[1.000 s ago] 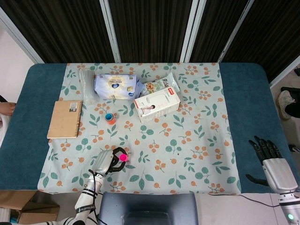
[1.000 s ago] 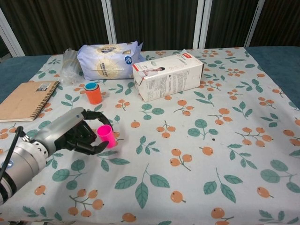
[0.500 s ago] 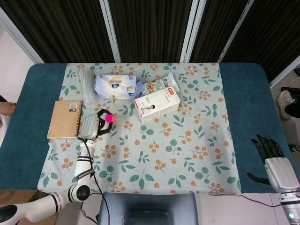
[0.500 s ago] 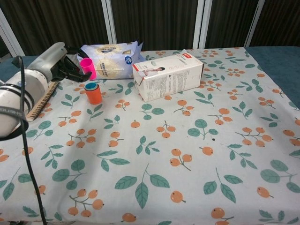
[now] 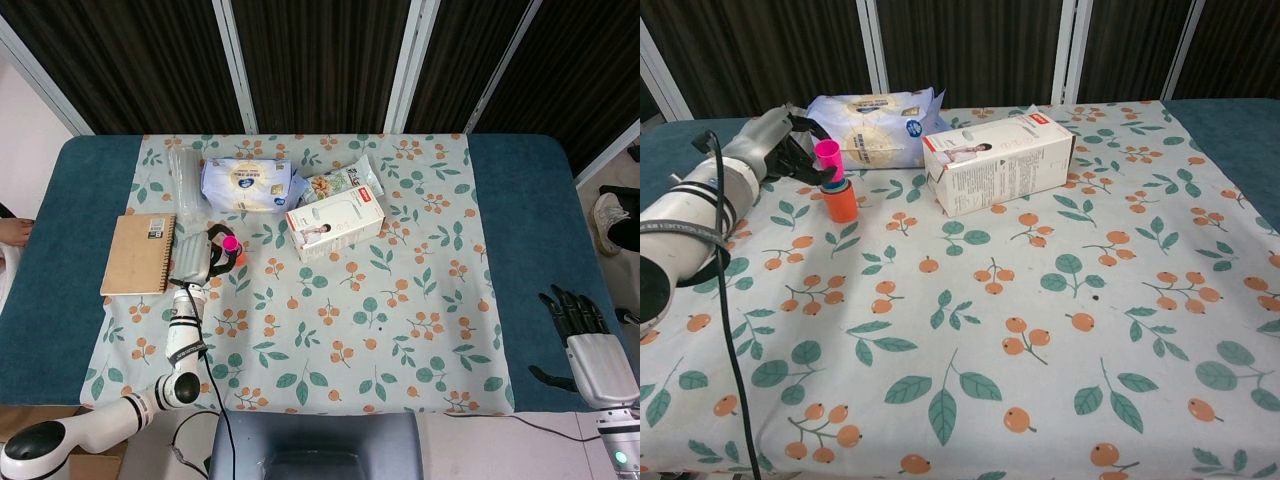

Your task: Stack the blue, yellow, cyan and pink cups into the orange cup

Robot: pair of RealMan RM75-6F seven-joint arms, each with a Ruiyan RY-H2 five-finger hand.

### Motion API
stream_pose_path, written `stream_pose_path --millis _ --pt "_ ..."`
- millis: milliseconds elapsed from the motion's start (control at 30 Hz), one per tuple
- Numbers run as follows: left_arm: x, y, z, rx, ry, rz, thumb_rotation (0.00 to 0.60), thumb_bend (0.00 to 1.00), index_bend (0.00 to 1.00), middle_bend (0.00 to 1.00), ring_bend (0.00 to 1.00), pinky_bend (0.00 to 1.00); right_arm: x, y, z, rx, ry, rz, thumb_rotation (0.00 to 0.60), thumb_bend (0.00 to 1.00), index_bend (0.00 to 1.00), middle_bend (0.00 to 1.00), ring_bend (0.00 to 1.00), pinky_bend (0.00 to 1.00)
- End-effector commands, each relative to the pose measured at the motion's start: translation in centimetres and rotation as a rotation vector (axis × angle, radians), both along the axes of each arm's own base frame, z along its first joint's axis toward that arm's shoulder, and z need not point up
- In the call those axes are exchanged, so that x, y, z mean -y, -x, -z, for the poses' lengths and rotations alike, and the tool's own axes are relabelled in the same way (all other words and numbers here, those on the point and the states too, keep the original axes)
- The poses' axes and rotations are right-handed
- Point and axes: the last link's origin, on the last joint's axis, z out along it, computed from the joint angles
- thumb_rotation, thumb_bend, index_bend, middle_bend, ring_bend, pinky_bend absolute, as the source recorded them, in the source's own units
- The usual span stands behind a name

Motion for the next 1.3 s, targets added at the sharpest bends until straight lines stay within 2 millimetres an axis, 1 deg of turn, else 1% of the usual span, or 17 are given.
stream_pose_path --millis 33,367,467,567,600,733,800,867,900,933,967,1000,1033,1067,1100,1167,1300 --pt "-0.2 0.4 0.4 -0.005 0.009 -0.008 0.6 0.42 0.54 1.0 1.0 1.0 0.0 0.0 0.0 0.0 0.001 0.002 0.6 0.2 0.0 0.0 0.0 0.0" --pt "-0.2 1.6 1.0 -0.015 0.039 -0.026 0.6 0.41 0.52 1.0 1.0 1.0 0.1 0.1 0.1 -0.006 0.003 0.006 0.6 0.2 0.0 0.0 0.0 0.0" --pt "-0.2 1.7 1.1 -0.015 0.044 -0.028 0.6 0.4 0.41 1.0 1.0 1.0 0.1 0.1 0.1 -0.007 0.004 0.007 0.6 0.2 0.0 0.0 0.0 0.0" --pt "-0.2 1.9 1.4 -0.019 0.06 -0.035 0.6 0.38 0.07 1.0 1.0 1.0 0.2 0.1 0.2 -0.009 0.004 0.007 0.6 0.2 0.0 0.0 0.0 0.0" --pt "-0.2 1.7 1.2 -0.007 0.059 -0.034 0.6 0.37 0.0 1.0 1.0 1.0 0.2 0.1 0.2 -0.01 0.001 0.007 0.6 0.2 0.0 0.0 0.0 0.0" --pt "0.4 1.5 0.0 0.016 0.052 0.008 0.6 0.37 0.0 1.0 1.0 1.0 0.1 0.0 0.2 -0.01 -0.001 0.005 0.6 0.2 0.0 0.0 0.0 0.0" --pt "1.9 1.6 -1.4 0.0 0.034 0.065 0.6 0.36 0.0 1.0 1.0 1.0 0.0 0.0 0.1 -0.007 0.001 0.003 0.6 0.2 0.0 0.0 0.0 0.0" --pt "4.5 2.0 -3.1 -0.029 0.026 0.142 0.6 0.36 0.0 1.0 1.0 1.0 0.0 0.0 0.1 -0.009 0.004 0.002 0.6 0.2 0.0 0.0 0.0 0.0" --pt "6.1 2.4 -3.9 -0.05 0.033 0.183 0.6 0.36 0.0 0.96 1.0 1.0 -0.1 0.0 0.1 -0.009 0.002 0.003 0.6 0.2 0.0 0.0 0.0 0.0" --pt "7.9 2.8 -4.7 -0.066 0.047 0.224 0.6 0.36 0.0 0.9 0.96 1.0 -0.2 0.0 0.2 -0.01 -0.001 0.003 0.6 0.2 0.0 0.0 0.0 0.0" --pt "10.9 3.6 -5.8 -0.076 0.084 0.278 0.6 0.36 0.0 0.75 0.84 0.97 -0.2 0.0 0.3 -0.014 -0.006 0.004 0.6 0.2 0.0 0.0 0.0 0.0" --pt "13.3 4.4 -6.5 -0.089 0.126 0.316 0.6 0.37 0.0 0.52 0.59 0.81 -0.3 0.0 0.4 -0.019 -0.01 0.006 0.6 0.2 0.0 0.0 0.0 0.0" --pt "15.7 5.4 -7.5 -0.112 0.167 0.341 0.6 0.37 0.0 0.39 0.43 0.68 -0.4 0.0 0.5 -0.024 -0.015 0.008 0.6 0.2 0.0 0.0 0.0 0.0" --pt "18.6 6.8 -8.8 -0.161 0.199 0.355 0.6 0.38 0.0 0.22 0.22 0.43 -0.4 0.0 0.7 -0.029 -0.022 0.008 0.6 0.2 0.0 0.0 0.0 0.0" --pt "20.7 8.0 -9.9 -0.22 0.212 0.358 0.6 0.38 0.0 0.12 0.1 0.27 -0.5 -0.1 0.9 -0.033 -0.028 0.007 0.6 0.2 0.0 0.0 0.0 0.0" --pt "24.7 10.0 -12.0 -0.37 0.175 0.345 0.6 0.38 0.0 0.03 0.02 0.16 -0.6 -0.2 1.2 -0.038 -0.037 0.005 0.6 0.2 0.0 0.0 0.0 0.0" --pt "28.8 11.6 -13.1 -0.483 0.103 0.296 0.6 0.39 0.0 0.0 0.0 0.12 -0.9 -0.5 1.4 -0.045 -0.038 -0.006 0.6 0.2 0.0 0.0 0.0 0.0"
